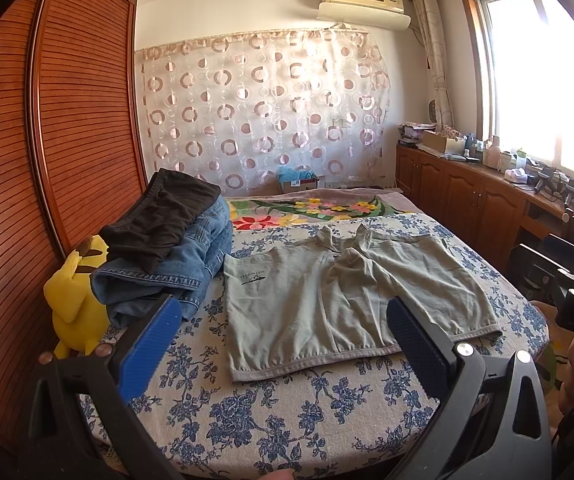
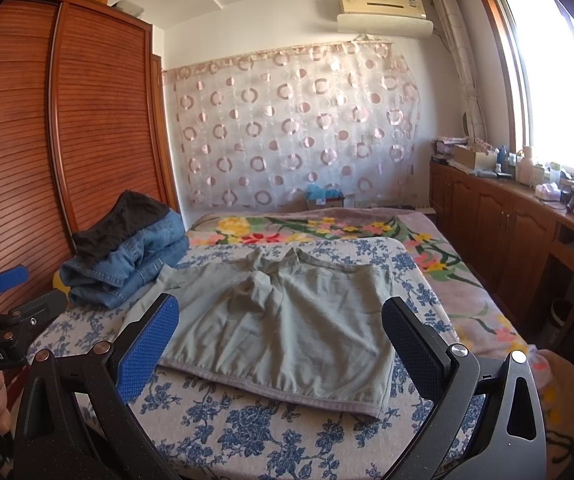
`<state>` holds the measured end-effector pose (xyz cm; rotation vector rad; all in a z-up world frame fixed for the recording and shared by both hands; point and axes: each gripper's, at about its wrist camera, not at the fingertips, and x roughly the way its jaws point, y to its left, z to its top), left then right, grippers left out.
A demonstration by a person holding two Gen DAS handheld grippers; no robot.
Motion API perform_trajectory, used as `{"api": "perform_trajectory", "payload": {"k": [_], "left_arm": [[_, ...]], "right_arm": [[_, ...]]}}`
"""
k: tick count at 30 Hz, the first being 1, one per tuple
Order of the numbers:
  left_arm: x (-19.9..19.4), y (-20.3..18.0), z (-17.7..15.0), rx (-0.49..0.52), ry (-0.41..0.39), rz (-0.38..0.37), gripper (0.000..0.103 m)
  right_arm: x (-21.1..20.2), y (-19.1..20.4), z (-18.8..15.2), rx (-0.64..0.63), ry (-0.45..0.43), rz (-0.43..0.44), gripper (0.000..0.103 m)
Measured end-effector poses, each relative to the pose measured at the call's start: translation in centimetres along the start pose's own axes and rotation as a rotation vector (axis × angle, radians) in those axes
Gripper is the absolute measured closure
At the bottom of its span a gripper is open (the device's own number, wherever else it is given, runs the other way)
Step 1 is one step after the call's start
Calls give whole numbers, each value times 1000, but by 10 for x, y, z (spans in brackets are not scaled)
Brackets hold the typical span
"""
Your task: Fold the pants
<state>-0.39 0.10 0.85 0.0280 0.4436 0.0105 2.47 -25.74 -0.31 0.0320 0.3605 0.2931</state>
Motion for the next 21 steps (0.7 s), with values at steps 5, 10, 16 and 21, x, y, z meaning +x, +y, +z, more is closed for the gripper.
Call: {"api": "perform_trajectory", "payload": {"k": [5,10,16,21], "left_arm": [[0,0,0,1,-2,0,0],[-1,0,1,1,-4,-1,0],[-2,0,2,2,-6,0,0],[-1,0,3,1,10,-3,0]], "right_arm": [[0,0,1,0,1,0,0],[0,0,0,0,0,2,0],[0,0,0,1,0,1,0],[0,1,-1,0,2,2,0]]}}
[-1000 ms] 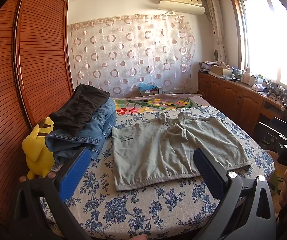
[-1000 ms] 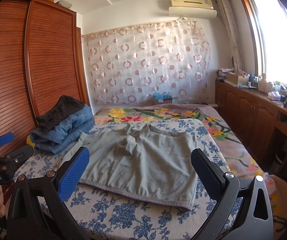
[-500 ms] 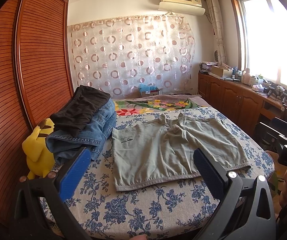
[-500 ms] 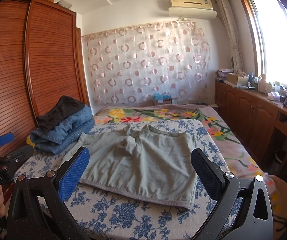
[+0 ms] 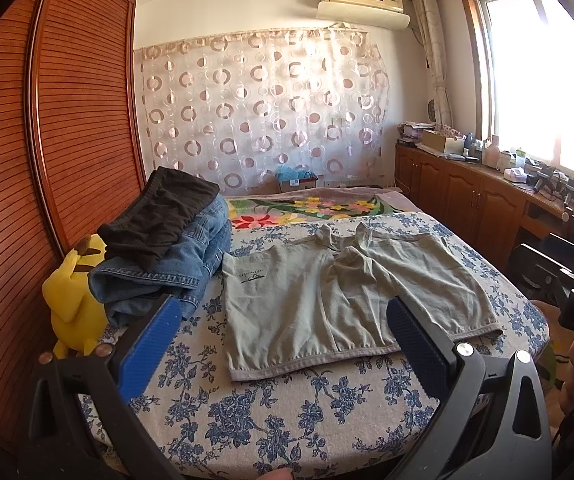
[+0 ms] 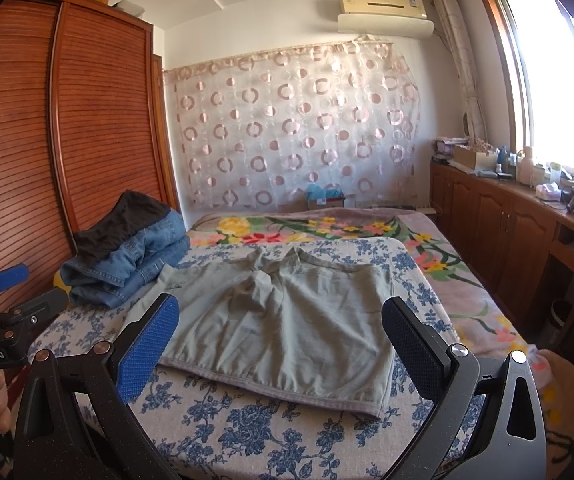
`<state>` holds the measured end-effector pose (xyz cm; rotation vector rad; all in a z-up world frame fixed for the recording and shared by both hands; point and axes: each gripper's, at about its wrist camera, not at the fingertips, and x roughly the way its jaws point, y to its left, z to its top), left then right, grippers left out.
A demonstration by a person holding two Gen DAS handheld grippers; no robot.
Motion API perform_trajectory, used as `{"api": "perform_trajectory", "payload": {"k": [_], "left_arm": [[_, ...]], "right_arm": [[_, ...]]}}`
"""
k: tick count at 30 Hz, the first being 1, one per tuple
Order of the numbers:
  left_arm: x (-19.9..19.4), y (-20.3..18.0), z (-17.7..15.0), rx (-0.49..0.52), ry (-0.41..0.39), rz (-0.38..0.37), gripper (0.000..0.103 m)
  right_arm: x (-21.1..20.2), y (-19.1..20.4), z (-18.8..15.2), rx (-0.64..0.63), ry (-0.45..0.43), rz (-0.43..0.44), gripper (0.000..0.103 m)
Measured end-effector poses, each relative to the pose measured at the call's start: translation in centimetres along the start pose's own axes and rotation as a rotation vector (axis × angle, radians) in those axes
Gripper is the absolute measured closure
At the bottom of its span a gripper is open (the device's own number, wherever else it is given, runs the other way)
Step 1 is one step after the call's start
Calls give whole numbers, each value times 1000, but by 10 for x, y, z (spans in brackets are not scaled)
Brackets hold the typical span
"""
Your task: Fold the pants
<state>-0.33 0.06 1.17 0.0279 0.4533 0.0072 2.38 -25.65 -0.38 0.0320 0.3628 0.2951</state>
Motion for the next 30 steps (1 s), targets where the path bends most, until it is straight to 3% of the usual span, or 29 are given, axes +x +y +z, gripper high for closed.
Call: {"api": "perform_trajectory", "payload": {"k": [17,30], "left_arm": [[34,17,-23,-11,59,4,0],[57,31,-44,-1,132,-1,0]], "right_arm": [[-4,-3,-8,9,16,-9,0],[-3,-28,-15,23,82,29,0]]}}
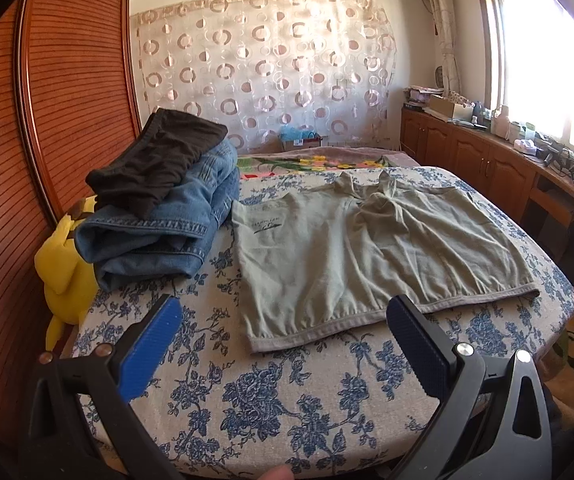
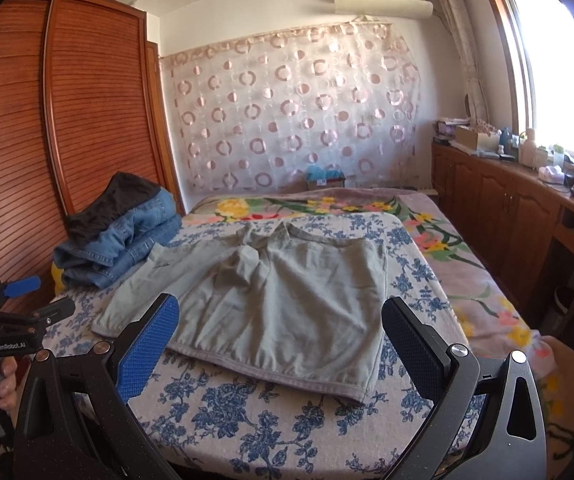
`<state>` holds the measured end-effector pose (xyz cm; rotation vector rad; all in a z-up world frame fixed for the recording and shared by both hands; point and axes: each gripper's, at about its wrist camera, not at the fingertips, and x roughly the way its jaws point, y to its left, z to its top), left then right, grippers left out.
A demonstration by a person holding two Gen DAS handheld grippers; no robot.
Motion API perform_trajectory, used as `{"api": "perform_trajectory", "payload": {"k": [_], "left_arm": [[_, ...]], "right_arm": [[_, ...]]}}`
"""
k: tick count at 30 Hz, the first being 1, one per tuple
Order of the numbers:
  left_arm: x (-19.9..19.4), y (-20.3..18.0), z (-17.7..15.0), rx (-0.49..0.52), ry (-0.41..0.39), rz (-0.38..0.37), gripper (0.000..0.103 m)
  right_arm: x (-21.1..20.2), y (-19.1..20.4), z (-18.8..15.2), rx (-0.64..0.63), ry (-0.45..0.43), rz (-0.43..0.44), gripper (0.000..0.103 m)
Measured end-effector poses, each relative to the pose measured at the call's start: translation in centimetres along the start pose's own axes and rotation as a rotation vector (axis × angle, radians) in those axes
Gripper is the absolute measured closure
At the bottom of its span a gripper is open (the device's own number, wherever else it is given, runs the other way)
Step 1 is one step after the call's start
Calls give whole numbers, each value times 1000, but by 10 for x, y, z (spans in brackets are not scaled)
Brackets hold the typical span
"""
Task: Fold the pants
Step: 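Move both grippers down toward the hem of the grey-green shorts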
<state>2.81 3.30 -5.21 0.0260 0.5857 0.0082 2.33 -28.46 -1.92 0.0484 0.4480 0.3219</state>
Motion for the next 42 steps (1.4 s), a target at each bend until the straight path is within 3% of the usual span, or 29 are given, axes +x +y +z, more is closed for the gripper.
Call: {"api": "perform_trajectory", "payload": {"k": [15,23,33,42], "left_arm": [[39,33,-32,14,117,4,0],[61,38,-44,60,182,10,7],[73,46,-39,81,191,50,11],[79,39,-26,72,172,10,27]], "right_arm": [[17,-30,-21,-13,100,-21,13],[29,-50,-37,-12,169,-56,18],[34,-63,-47,0,196,-84,18],[44,-59,-54,-35,239,-80,23]]}}
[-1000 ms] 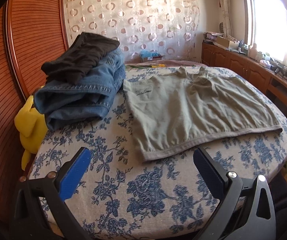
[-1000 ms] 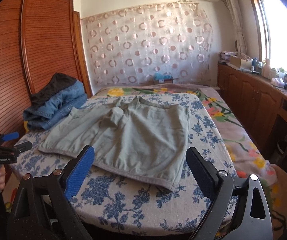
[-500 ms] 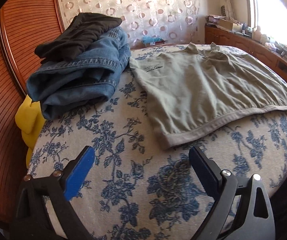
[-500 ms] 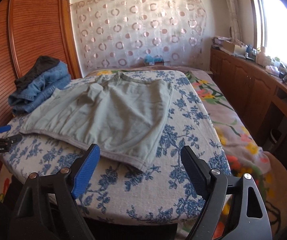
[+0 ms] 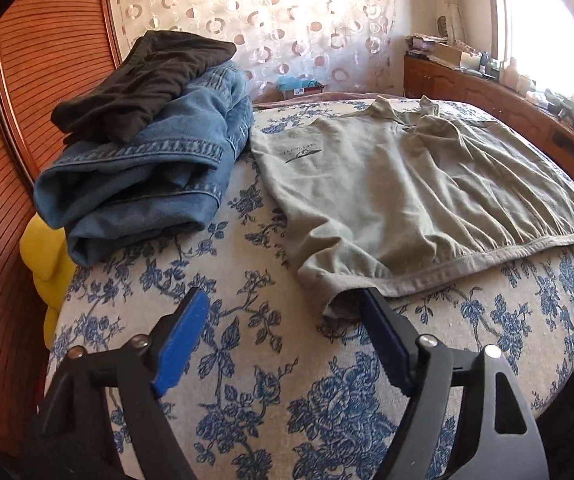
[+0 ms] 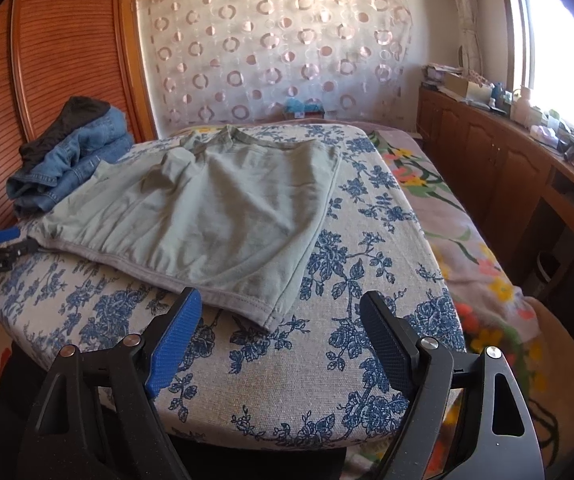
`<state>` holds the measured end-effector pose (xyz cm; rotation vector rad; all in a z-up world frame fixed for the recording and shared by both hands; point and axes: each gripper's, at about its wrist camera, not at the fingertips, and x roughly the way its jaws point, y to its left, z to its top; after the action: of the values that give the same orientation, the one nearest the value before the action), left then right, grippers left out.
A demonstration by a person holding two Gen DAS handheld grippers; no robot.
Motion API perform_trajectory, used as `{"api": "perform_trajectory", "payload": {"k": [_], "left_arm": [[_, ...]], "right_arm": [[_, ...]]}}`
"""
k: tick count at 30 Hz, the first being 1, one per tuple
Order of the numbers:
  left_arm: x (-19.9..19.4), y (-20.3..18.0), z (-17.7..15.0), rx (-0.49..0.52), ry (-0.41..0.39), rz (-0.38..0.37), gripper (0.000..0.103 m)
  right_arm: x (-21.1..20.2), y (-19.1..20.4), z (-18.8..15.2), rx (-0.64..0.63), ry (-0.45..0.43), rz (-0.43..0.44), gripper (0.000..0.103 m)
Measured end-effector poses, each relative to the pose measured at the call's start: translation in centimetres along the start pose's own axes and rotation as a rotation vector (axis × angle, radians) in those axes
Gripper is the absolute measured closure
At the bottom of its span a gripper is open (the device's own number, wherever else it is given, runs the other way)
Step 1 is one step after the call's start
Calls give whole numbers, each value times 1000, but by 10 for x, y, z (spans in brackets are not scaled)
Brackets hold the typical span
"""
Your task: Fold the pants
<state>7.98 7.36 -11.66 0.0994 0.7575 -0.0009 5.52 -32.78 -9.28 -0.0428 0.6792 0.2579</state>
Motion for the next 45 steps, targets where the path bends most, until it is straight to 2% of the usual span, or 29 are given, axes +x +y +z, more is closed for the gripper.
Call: {"api": "perform_trajectory", "payload": {"k": [8,13,17,18,19,30,31,32,33,34,36,40,45], "left_arm": [[6,6,1,-15,3,16,28],[6,7,-1,-18,6,19,28],[6,7,-1,-18,6,16,28],[7,6,0,-18,5,16,28],[7,6,1,-19,5,16,28],[11,4,6,-18,4,7,30],[11,4,6,-18,3,0,34],[10,3,7,-19,4,-8,35],[10,3,7,-19,4,-13,40],[10,2,6,-17,3,-20,48],[8,0,6,-13,0,-41,56],[3,0,6,-31,-16,-94,76],[-8,-6,7,-19,-34,-119,87]], "right_arm": [[10,6,-4,-48,35,-1,26],[18,-2,-4,-41,71,-32,34],[21,-2,-5,-58,80,-48,47],[21,0,-4,-67,80,-43,55],[21,2,-4,-72,81,-39,59],[23,7,-5,-97,98,-30,61],[24,7,-4,-97,94,-21,72],[24,8,-3,-98,89,-11,77],[24,9,-3,-100,85,-4,89],[24,10,-2,-103,82,3,92],[23,9,-2,-99,72,-2,98],[21,3,-2,-74,59,6,100],[17,3,1,-74,37,9,101]]}}
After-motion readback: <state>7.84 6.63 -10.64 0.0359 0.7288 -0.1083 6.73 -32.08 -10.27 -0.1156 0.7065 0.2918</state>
